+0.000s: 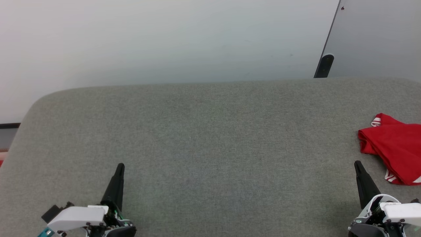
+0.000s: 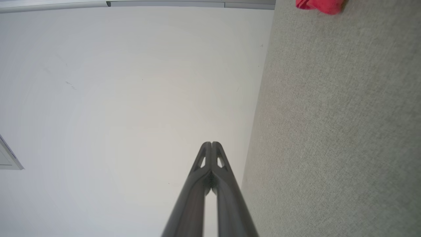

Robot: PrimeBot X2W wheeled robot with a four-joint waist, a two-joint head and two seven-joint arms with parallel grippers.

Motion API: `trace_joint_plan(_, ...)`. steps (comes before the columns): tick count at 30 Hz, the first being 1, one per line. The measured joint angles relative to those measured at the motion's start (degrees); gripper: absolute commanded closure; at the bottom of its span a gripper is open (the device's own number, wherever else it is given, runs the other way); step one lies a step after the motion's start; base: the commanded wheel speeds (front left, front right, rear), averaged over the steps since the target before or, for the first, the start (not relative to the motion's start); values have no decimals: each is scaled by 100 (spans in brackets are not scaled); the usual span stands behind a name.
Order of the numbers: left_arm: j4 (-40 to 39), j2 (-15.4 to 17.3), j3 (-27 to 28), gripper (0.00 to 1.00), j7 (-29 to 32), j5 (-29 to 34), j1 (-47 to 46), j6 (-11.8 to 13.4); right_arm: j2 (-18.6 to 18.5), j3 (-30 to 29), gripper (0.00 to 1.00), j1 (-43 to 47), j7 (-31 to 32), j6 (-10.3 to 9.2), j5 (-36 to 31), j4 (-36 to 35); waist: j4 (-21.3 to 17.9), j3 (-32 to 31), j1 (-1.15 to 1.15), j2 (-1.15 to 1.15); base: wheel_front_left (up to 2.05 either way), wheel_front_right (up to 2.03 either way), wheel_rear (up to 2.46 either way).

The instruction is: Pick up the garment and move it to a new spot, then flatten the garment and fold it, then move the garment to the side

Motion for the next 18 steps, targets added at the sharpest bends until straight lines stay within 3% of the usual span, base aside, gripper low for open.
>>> trace_joint_plan(18,4,-20,34,100,32,4,0,0,8,-9,100,-43,15,0,3,1,0,0,0,0,0,0,0)
